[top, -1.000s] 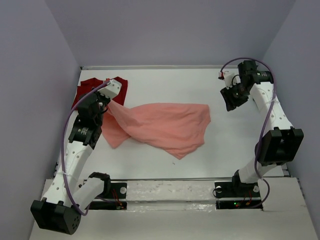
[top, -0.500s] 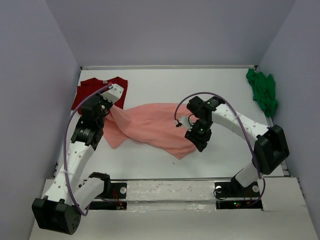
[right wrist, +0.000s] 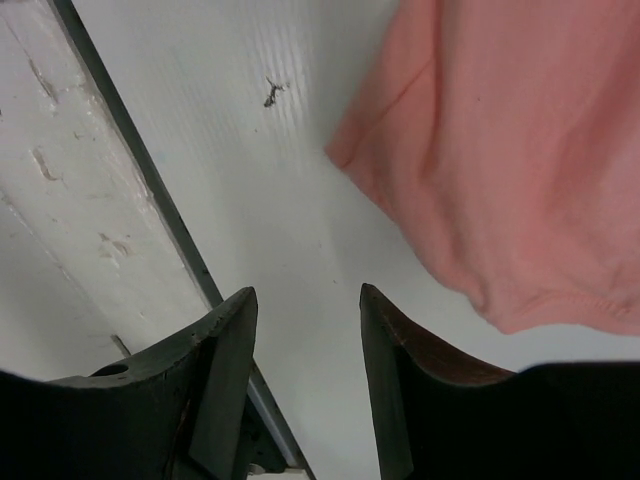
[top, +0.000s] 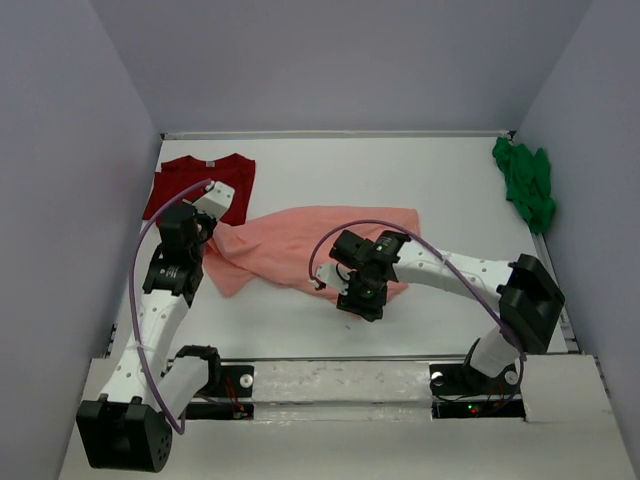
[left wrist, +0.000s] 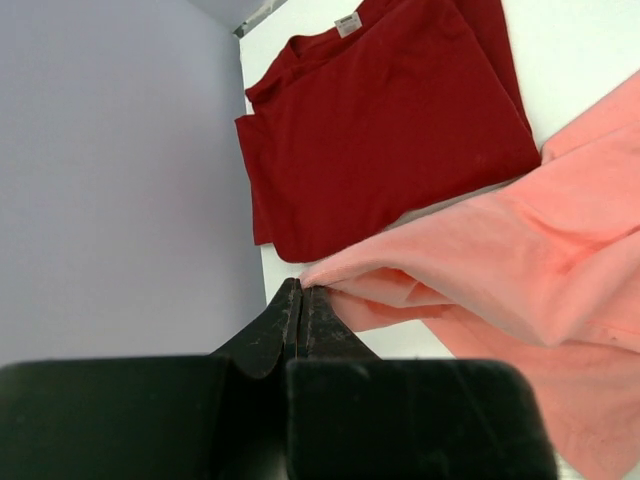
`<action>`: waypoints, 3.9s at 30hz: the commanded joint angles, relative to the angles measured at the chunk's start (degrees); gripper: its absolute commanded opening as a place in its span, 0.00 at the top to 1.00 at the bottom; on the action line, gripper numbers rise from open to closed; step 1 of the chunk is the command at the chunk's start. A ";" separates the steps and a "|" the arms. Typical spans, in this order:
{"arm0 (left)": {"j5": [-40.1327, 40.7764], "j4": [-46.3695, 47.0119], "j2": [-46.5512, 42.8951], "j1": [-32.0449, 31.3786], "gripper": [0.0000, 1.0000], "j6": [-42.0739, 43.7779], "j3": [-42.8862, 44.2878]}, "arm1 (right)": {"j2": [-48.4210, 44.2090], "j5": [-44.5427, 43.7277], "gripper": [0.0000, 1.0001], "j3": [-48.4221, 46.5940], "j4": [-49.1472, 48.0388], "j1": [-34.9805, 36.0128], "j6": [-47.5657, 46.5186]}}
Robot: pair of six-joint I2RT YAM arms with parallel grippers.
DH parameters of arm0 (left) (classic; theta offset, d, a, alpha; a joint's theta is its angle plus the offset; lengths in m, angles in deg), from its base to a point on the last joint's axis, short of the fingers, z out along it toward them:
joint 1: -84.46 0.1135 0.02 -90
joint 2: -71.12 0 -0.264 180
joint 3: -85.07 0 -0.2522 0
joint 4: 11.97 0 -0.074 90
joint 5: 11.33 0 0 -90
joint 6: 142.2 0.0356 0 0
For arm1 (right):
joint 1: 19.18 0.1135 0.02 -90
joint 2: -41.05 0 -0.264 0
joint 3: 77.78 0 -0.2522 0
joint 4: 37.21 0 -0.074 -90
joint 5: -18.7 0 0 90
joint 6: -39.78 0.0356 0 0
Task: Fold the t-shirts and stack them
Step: Flatten the tshirt out
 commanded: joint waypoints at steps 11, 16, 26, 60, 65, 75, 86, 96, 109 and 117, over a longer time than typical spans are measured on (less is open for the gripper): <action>-1.30 1.84 -2.10 1.65 1.00 -2.14 -1.56 | 11.12 -1.01 0.54 2.09 -11.14 5.72 1.55; -1.48 1.75 -2.10 1.65 1.00 -2.22 -1.47 | 12.71 -0.92 0.56 0.86 -11.32 6.25 1.29; -2.18 1.49 -1.83 1.65 1.00 -1.96 -1.29 | 12.01 -1.10 0.57 -5.47 -5.09 7.83 1.46; -4.20 1.40 0.28 1.65 1.00 -1.70 -1.82 | 14.37 -9.01 0.58 -2.58 -12.10 8.36 -2.22; -4.20 1.40 0.98 1.65 1.00 -1.43 -1.73 | 17.10 -9.09 0.58 -2.40 -14.83 8.36 -2.84; -4.29 0.96 1.42 1.65 1.00 -0.82 -2.35 | 20.36 -9.97 1.00 -0.03 -18.70 8.36 -2.58; -5.79 -0.62 -0.16 1.65 1.00 -1.17 0.46 | 5.10 -17.96 1.00 -2.40 -10.79 1.55 1.73; -12.90 -4.13 1.23 1.48 1.00 -2.22 8.63 | -9.71 -25.88 1.00 -5.10 -20.55 -35.30 -4.69; -13.26 0.70 20.30 -2.30 1.00 -4.60 21.62 | 12.76 -19.91 1.00 -36.36 -22.66 -51.23 -3.63; -13.69 2.46 29.37 -2.92 1.00 -5.03 37.28 | 22.56 -17.63 1.00 -60.14 -15.72 -51.23 -1.70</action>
